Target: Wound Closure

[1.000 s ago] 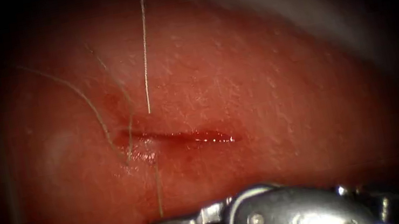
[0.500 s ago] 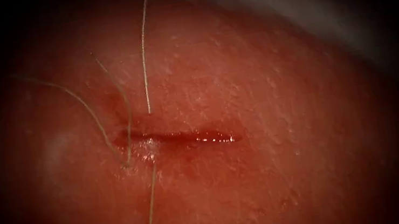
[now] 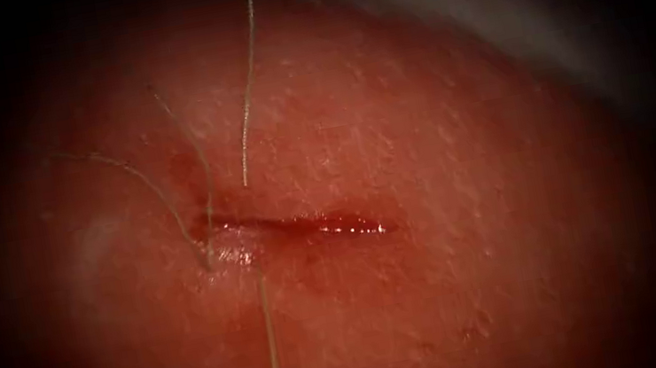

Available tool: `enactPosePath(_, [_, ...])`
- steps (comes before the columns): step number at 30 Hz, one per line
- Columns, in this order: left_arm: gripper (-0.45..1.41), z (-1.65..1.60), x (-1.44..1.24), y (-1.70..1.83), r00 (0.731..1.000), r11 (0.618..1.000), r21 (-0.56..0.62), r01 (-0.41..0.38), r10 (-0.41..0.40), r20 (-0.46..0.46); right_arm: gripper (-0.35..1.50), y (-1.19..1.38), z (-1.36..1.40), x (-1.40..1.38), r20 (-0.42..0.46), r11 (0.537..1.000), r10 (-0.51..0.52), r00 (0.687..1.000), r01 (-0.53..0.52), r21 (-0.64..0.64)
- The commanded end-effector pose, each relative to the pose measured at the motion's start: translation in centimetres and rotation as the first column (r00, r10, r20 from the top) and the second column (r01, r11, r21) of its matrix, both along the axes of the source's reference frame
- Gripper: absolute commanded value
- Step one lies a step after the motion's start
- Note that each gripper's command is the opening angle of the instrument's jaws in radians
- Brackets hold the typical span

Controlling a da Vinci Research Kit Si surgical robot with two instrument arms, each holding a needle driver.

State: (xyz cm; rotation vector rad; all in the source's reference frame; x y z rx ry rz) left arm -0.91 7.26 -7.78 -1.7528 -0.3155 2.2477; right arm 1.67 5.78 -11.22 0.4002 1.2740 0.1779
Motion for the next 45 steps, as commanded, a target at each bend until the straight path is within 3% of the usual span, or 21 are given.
enactPosePath(1, [-0.35, 0.07, -0.04, -0.05, 1.000, 1.000, 0.002, -0.002, 0.002, 0.001, 1.21, 0.16, 0.09, -0.21, 0.013, 1.000, 0.028, 1.000, -0.028, 0.003])
enactPosePath(8, [-0.35, 0.07, -0.04, -0.05, 1.000, 1.000, 0.002, -0.002, 0.002, 0.001, 1.33, 0.85, 0.36, -1.16, 0.064, 0.978, 0.207, 0.976, -0.208, 0.007])
enactPosePath(12, [-0.35, 0.08, -0.04, -0.05, 1.000, 1.000, 0.001, -0.002, 0.002, 0.001, 1.33, 1.02, 0.50, -1.24, 0.036, 0.958, 0.283, 0.959, -0.284, 0.036])
enactPosePath(19, [-0.35, 0.09, -0.06, -0.05, 1.000, 1.000, 0.006, 0.001, -0.001, 0.000, 1.28, 1.23, 0.73, -0.93, 0.056, 0.944, 0.327, 0.943, -0.329, 0.021])
enactPosePath(27, [-0.35, 0.10, -0.07, -0.06, 1.000, 1.000, 0.005, 0.001, -0.001, 0.001, 1.25, 1.33, 1.20, -0.29, 0.054, 0.941, 0.338, 0.940, -0.337, -0.020])
enactPosePath(28, [-0.35, 0.10, -0.07, -0.06, 1.000, 1.000, 0.005, 0.001, -0.001, 0.001, 1.18, 1.37, 1.32, -0.18, 0.058, 0.939, 0.345, 0.937, -0.344, -0.028])
enactPosePath(32, [-0.35, 0.10, -0.07, -0.06, 1.000, 1.000, 0.005, 0.001, -0.001, 0.001, 1.08, 1.40, 1.42, -0.17, 0.064, 0.935, 0.355, 0.933, -0.353, -0.037])
enactPosePath(34, [-0.35, 0.10, -0.07, -0.06, 1.000, 1.000, 0.005, 0.001, -0.001, 0.001, 0.94, 1.42, 1.47, -0.18, 0.066, 0.933, 0.359, 0.931, -0.357, -0.040])
enactPosePath(35, [-0.35, 0.10, -0.07, -0.06, 1.000, 1.000, 0.005, 0.001, -0.001, 0.001, 0.57, 1.44, 1.49, -0.19, 0.067, 0.933, 0.361, 0.930, -0.359, -0.041])
enactPosePath(36, [-0.35, 0.10, -0.07, -0.06, 1.000, 1.000, 0.005, 0.001, -0.001, 0.001, 0.57, 1.44, 1.49, -0.19, 0.067, 0.933, 0.361, 0.930, -0.359, -0.041])
enactPosePath(37, [-0.35, 0.10, -0.07, -0.06, 1.000, 1.000, 0.005, 0.000, 0.000, 0.001, -0.35, 1.44, 1.50, -0.21, 0.066, 0.933, 0.360, 0.931, -0.358, -0.042])
enactPosePath(45, [-0.35, 0.10, -0.07, -0.06, 1.000, 1.000, 0.005, 0.000, 0.000, 0.001, -0.35, 1.41, 1.37, -0.36, 0.092, 0.945, 0.327, 0.941, -0.325, -0.032])
